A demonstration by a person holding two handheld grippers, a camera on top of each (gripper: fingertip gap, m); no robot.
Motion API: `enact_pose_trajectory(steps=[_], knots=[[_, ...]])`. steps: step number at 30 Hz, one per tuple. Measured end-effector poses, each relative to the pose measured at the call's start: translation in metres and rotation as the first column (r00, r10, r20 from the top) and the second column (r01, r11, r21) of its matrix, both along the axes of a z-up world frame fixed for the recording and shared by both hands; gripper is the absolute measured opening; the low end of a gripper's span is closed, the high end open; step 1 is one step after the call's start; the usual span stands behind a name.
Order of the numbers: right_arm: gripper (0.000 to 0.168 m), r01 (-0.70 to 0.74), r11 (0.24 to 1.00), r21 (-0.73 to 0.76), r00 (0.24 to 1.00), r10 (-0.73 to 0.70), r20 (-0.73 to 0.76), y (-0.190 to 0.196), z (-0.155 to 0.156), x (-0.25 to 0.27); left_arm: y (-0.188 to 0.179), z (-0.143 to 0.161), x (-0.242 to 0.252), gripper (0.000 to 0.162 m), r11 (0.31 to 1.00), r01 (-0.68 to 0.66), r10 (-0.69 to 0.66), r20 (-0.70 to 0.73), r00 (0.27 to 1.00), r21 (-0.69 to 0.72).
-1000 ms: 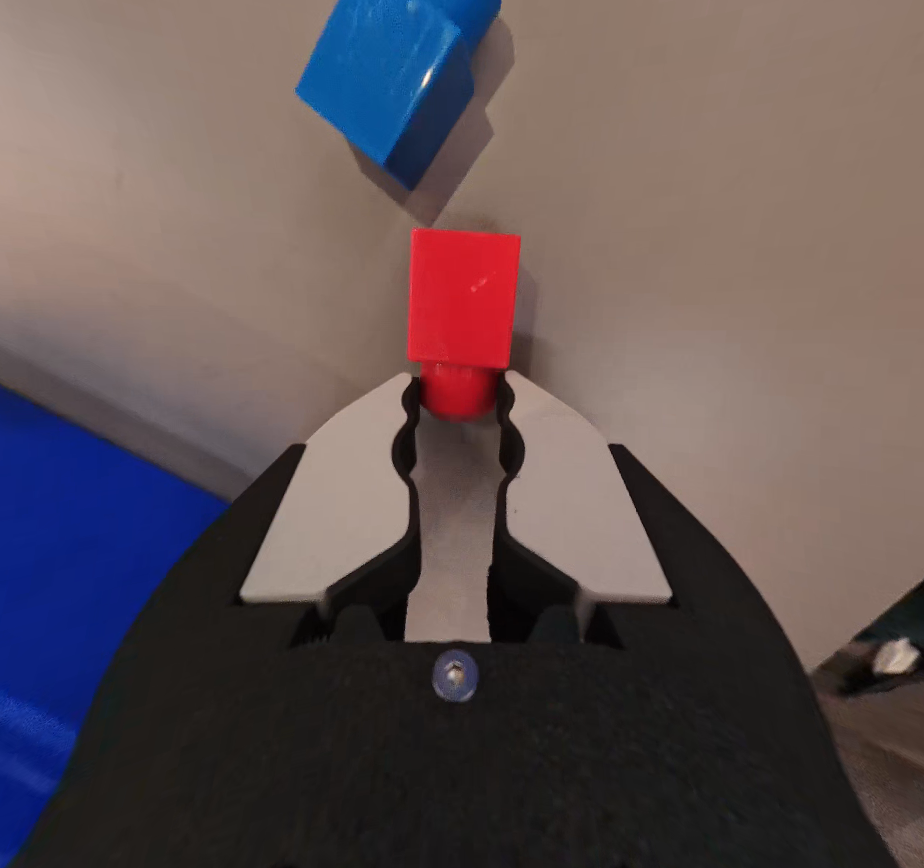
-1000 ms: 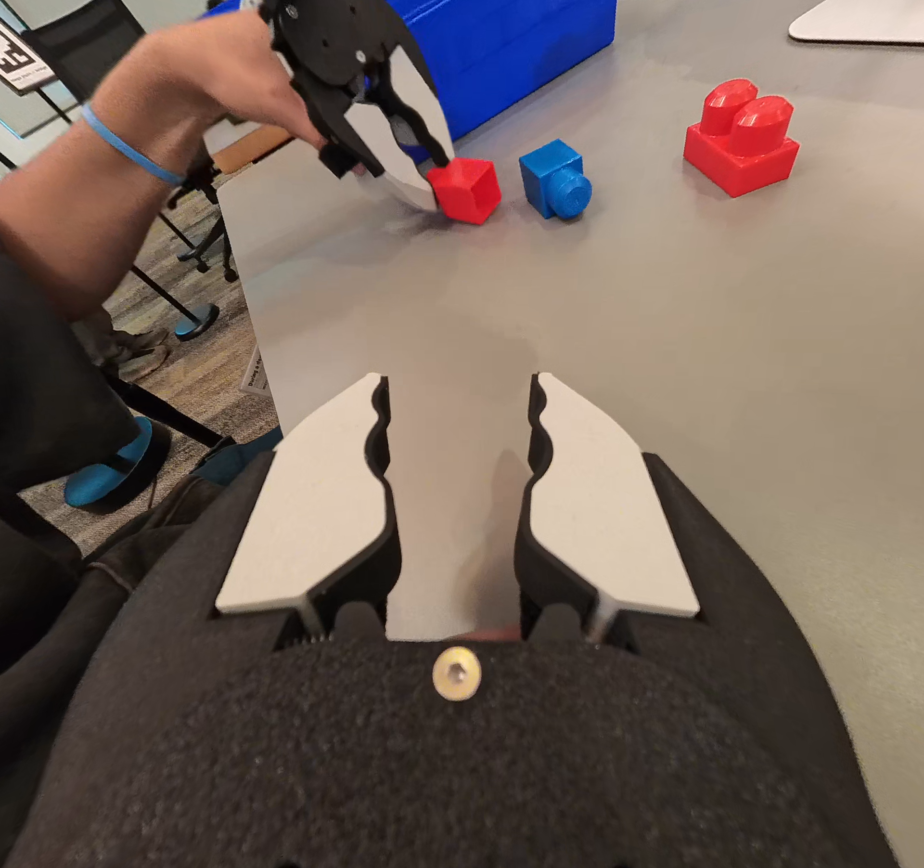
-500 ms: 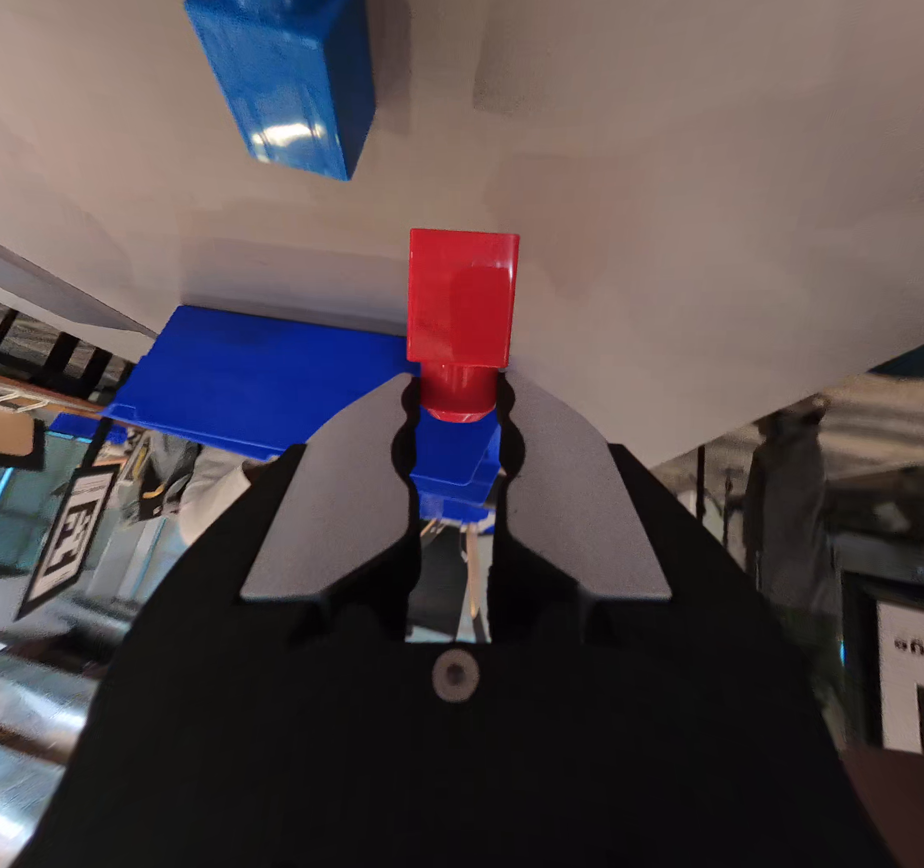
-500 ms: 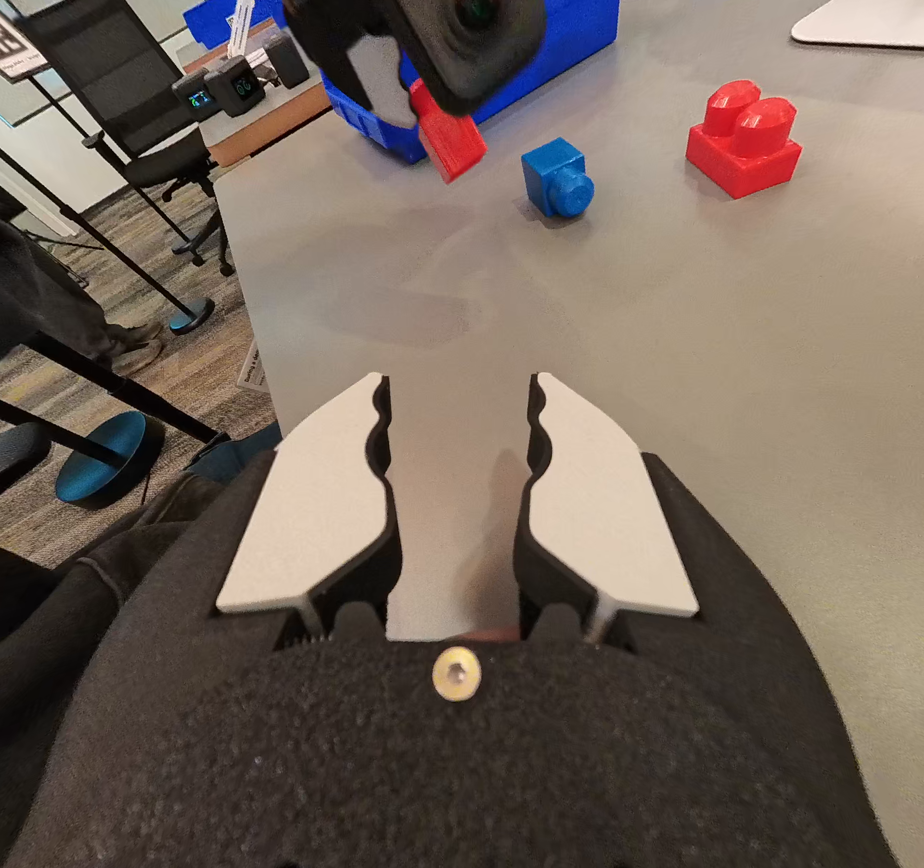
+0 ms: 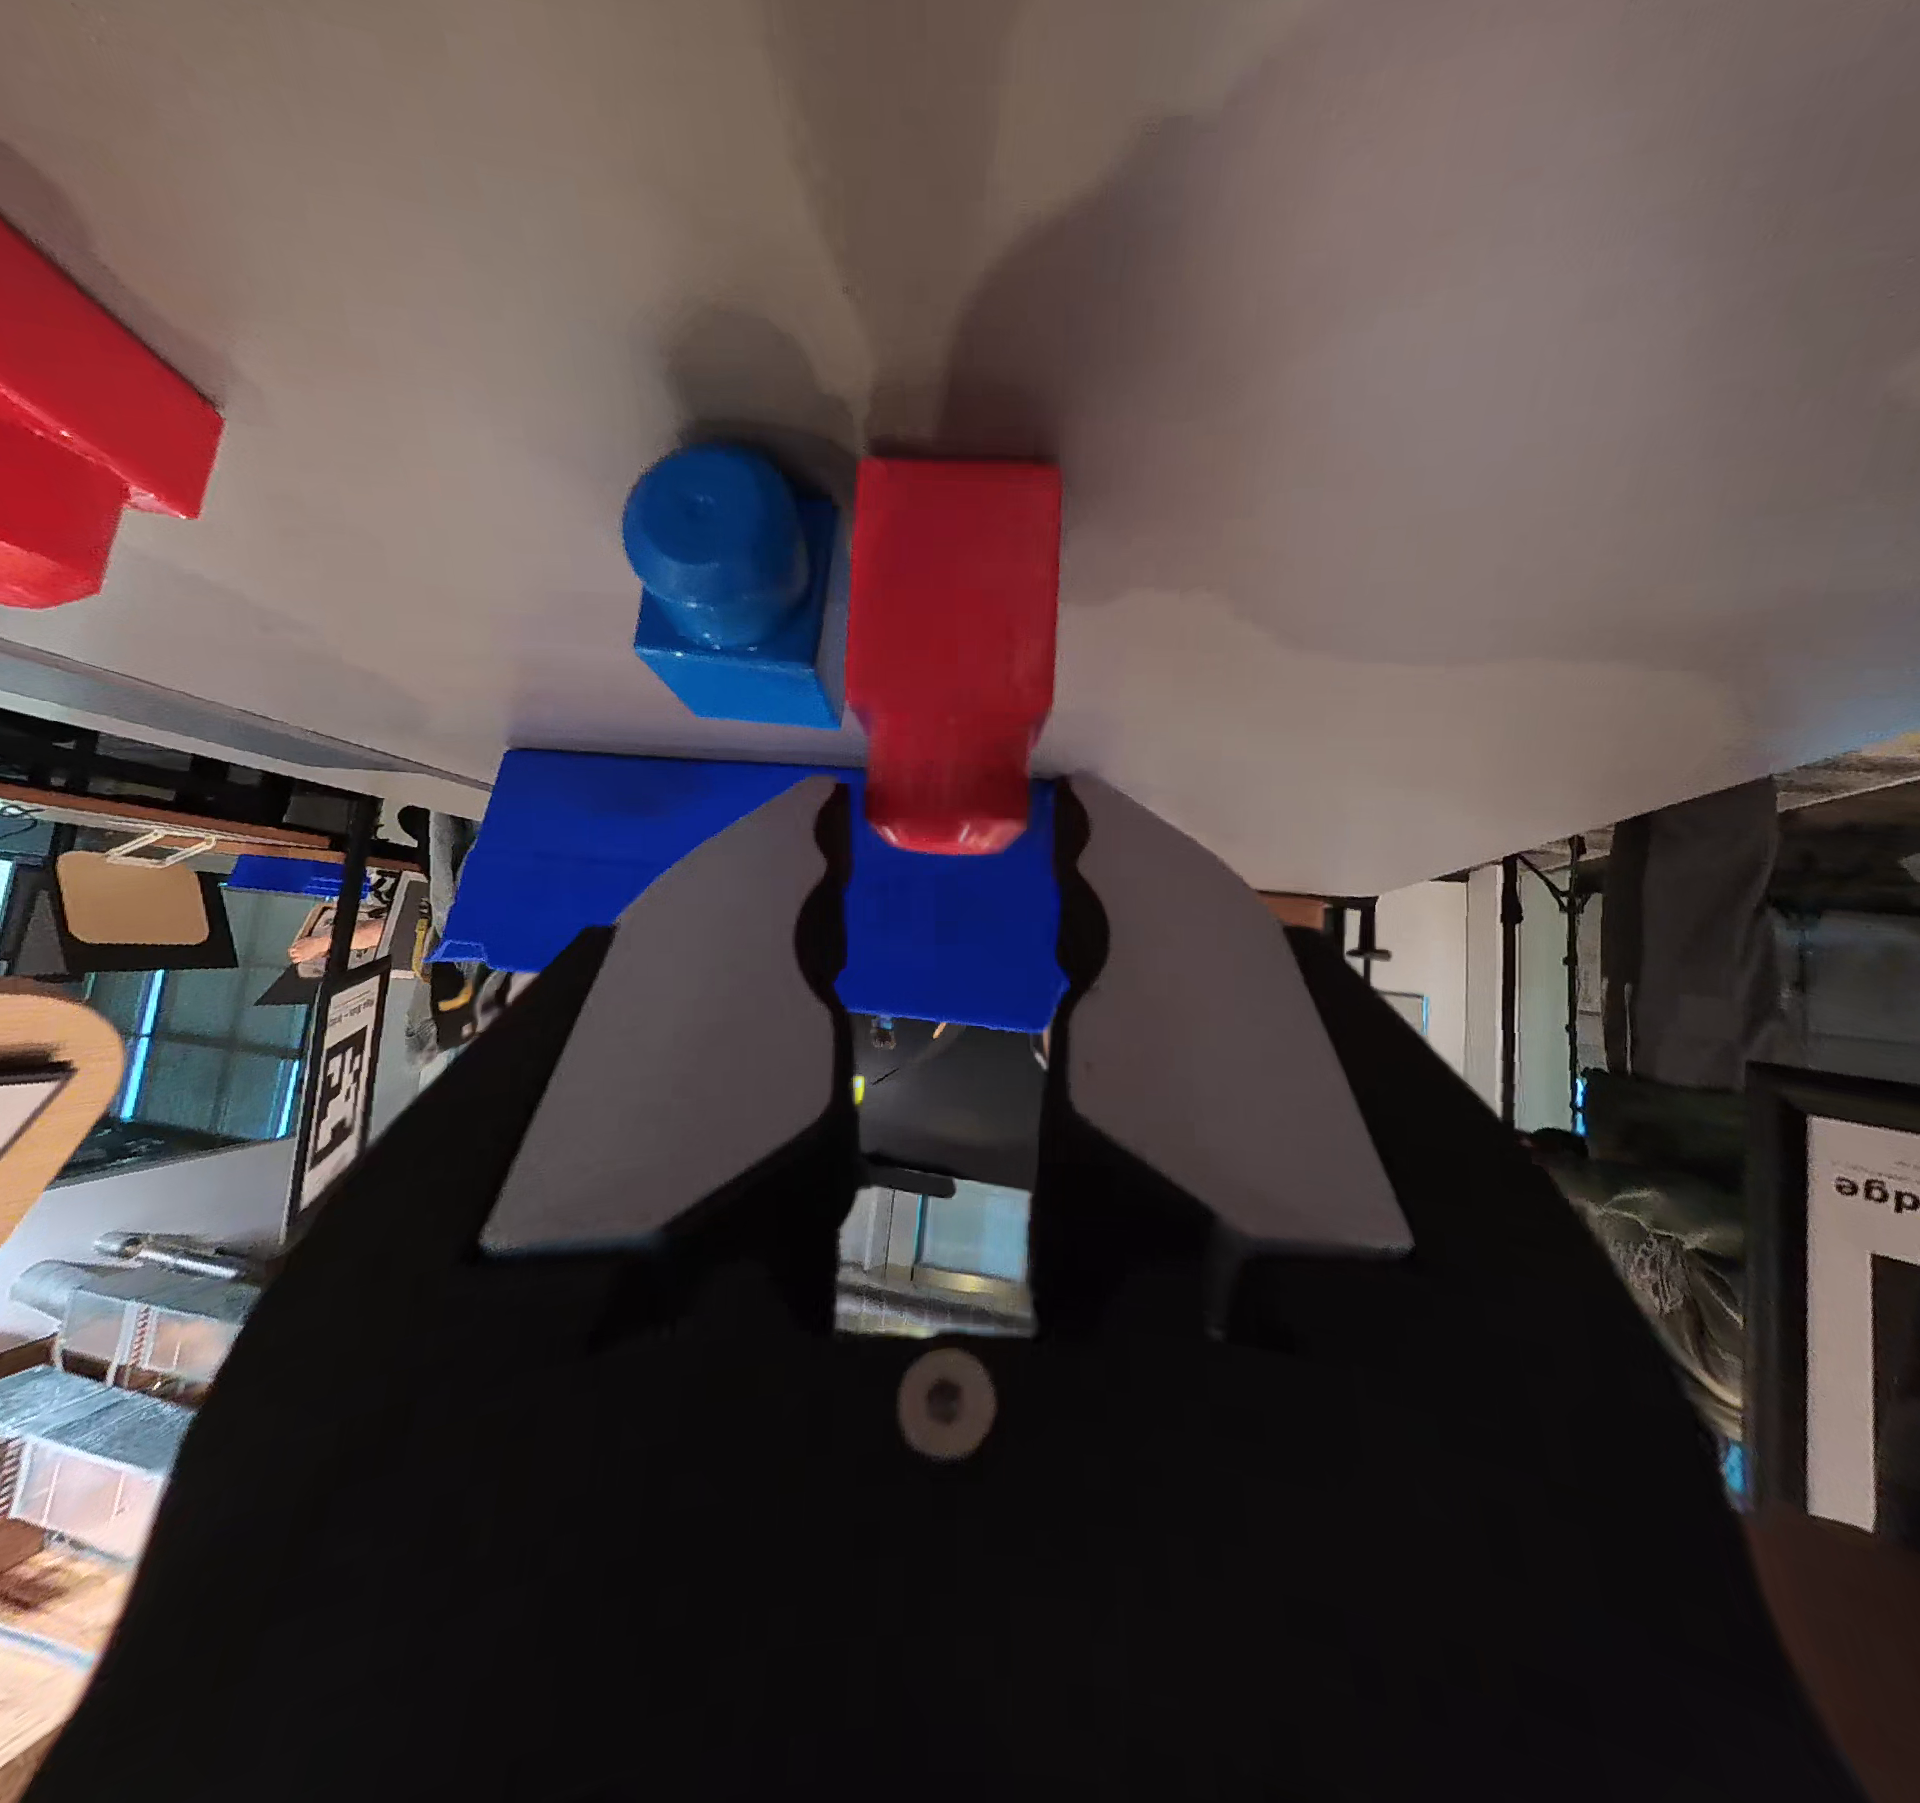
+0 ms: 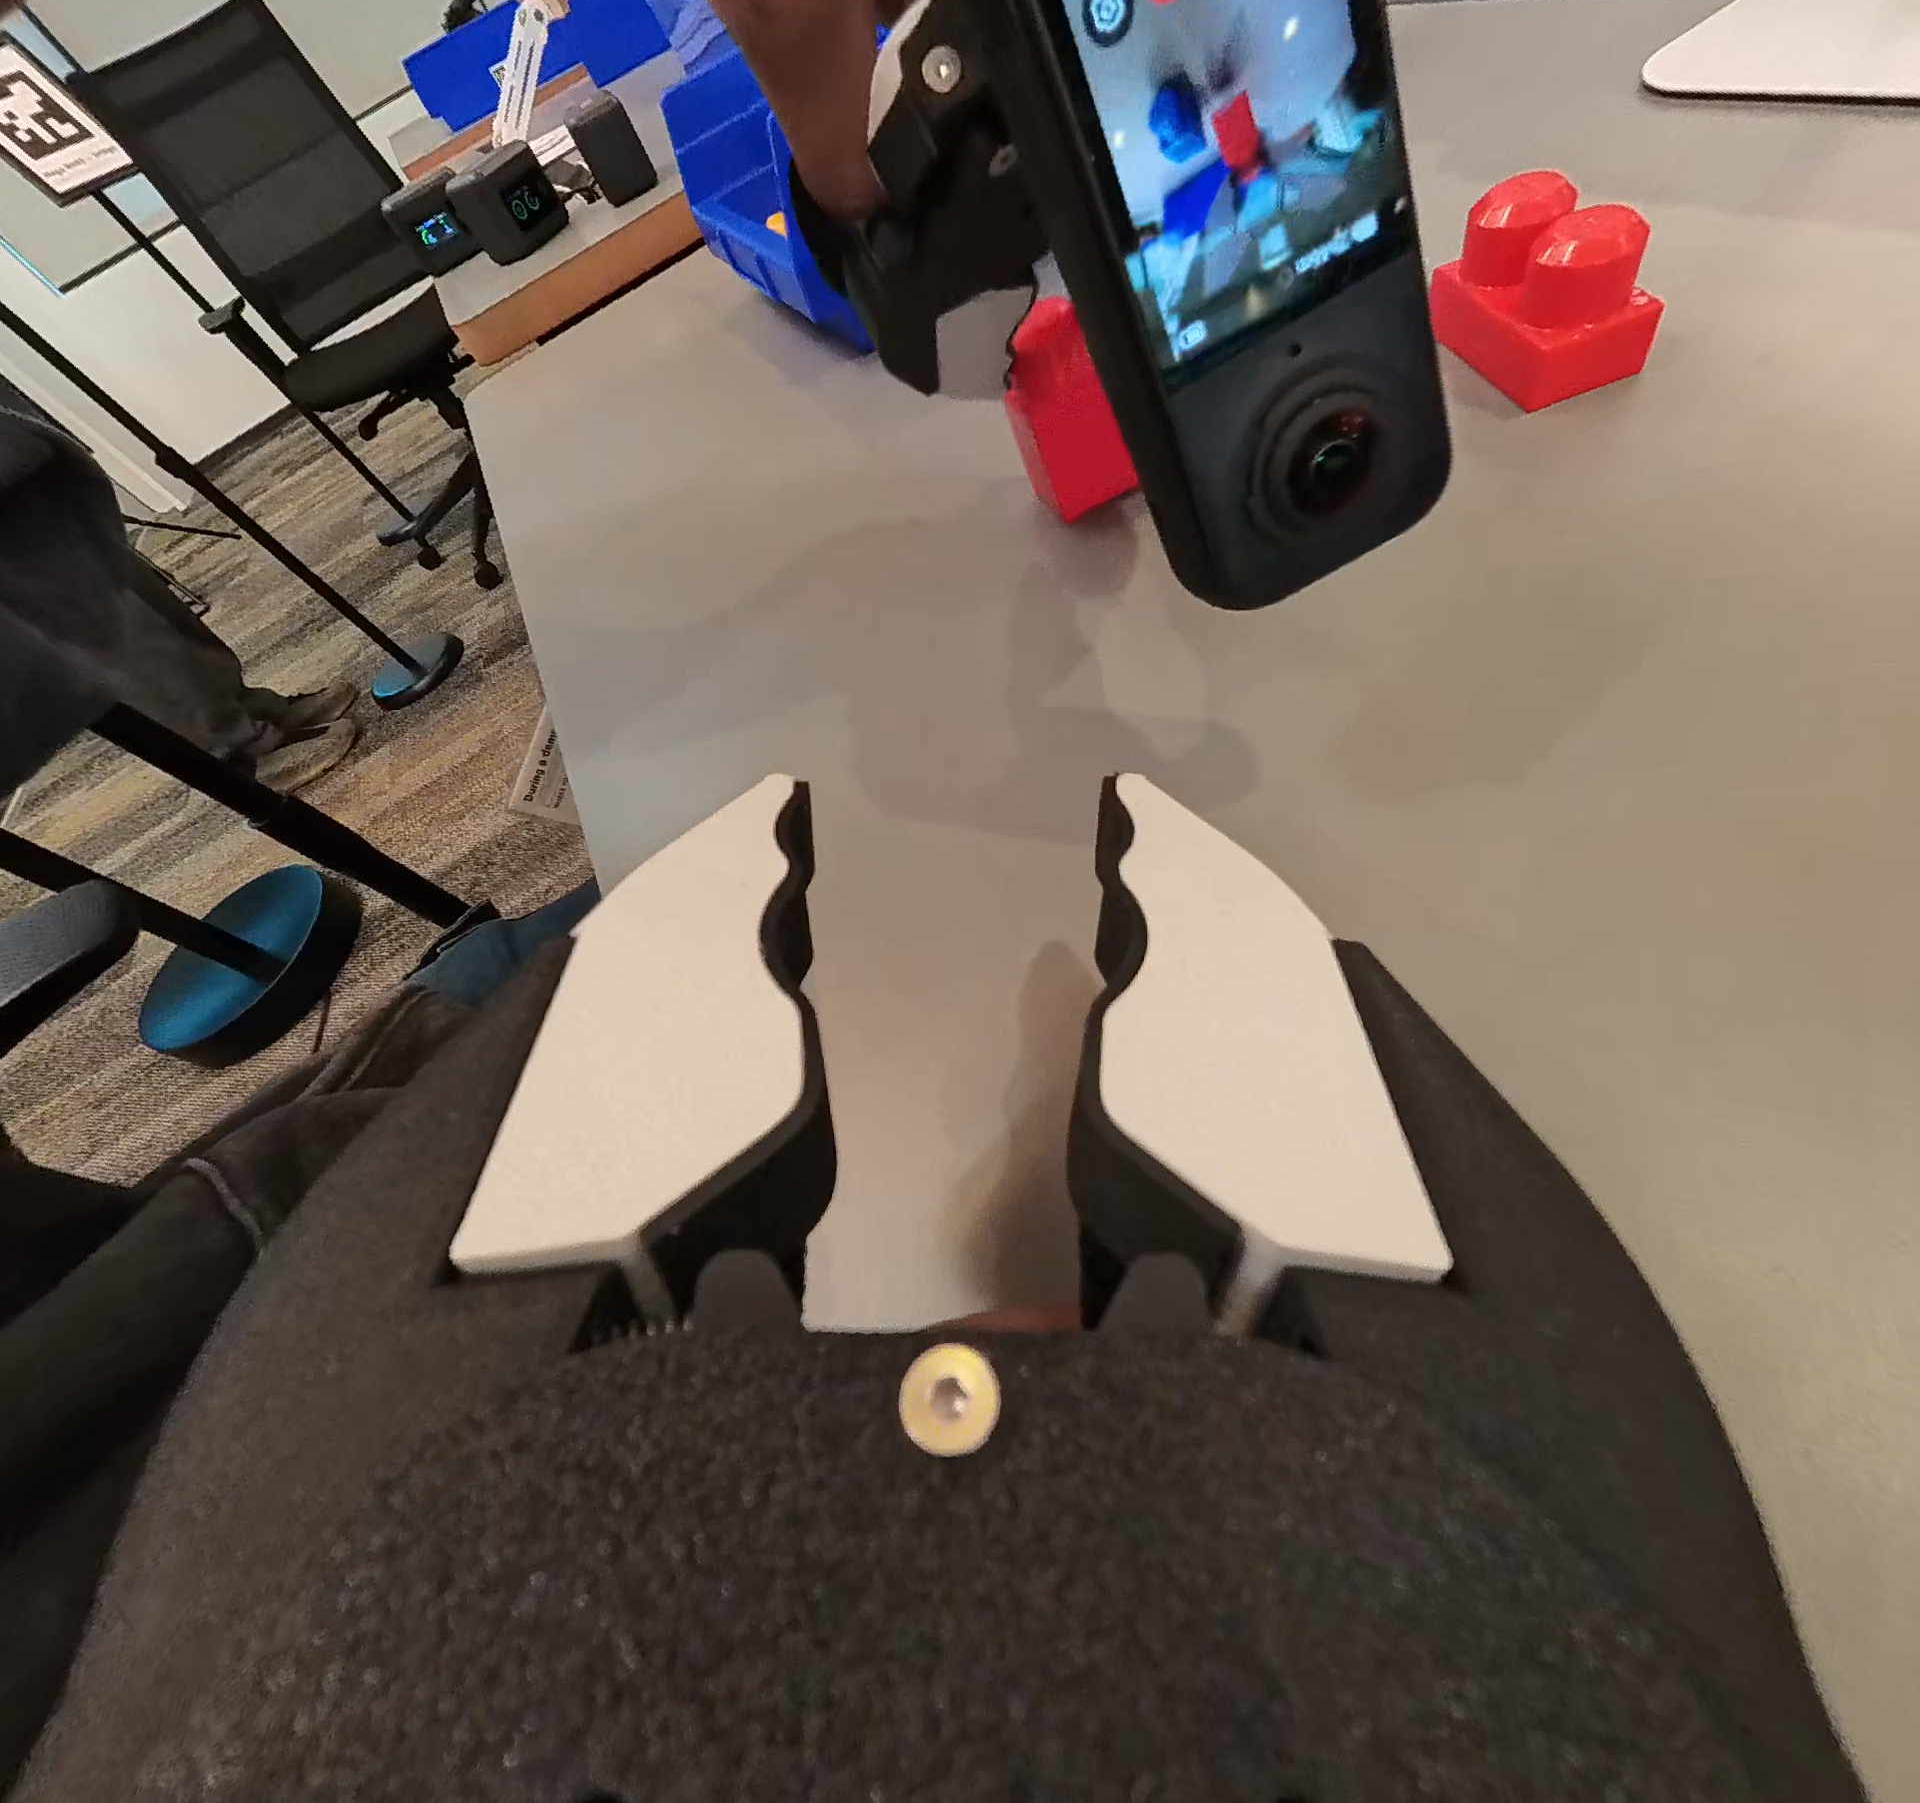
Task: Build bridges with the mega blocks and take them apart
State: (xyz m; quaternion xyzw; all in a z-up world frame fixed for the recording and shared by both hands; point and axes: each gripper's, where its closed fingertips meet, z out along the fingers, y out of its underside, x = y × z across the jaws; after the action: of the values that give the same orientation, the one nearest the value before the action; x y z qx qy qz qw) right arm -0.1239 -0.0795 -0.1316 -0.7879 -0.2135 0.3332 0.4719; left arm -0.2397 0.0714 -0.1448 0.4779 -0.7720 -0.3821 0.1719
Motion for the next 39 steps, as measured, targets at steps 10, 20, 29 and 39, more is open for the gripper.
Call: enact_pose_trajectory(steps=[10, 20, 29, 39], knots=[[0.052, -0.002, 1.0, 0.001, 1.0, 0.002, -0.001, 0.0, 0.0, 0.0, -0.003, 0.027, 0.004, 0.065, 0.976, -0.137, 0.203, 0.496, 0.844, -0.167], [0.052, -0.009, 1.0, -0.026, 1.0, 0.009, 0.008, 0.0, -0.004, -0.001, -0.005, 0.011, -0.022, 0.078, 0.929, -0.158, 0.363, 0.91, 0.202, -0.335], [0.051, -0.004, 1.0, -0.022, 1.0, 0.004, 0.011, 0.0, -0.004, -0.001, -0.013, -0.018, 0.016, 0.07, 0.948, -0.039, 0.315, 0.948, -0.042, -0.317], [0.05, -0.014, 0.999, -0.04, 1.0, 0.013, -0.017, 0.0, -0.003, 0.0, -0.018, -0.018, 0.029, 0.035, 0.906, 0.093, 0.423, 0.892, -0.159, -0.413]])
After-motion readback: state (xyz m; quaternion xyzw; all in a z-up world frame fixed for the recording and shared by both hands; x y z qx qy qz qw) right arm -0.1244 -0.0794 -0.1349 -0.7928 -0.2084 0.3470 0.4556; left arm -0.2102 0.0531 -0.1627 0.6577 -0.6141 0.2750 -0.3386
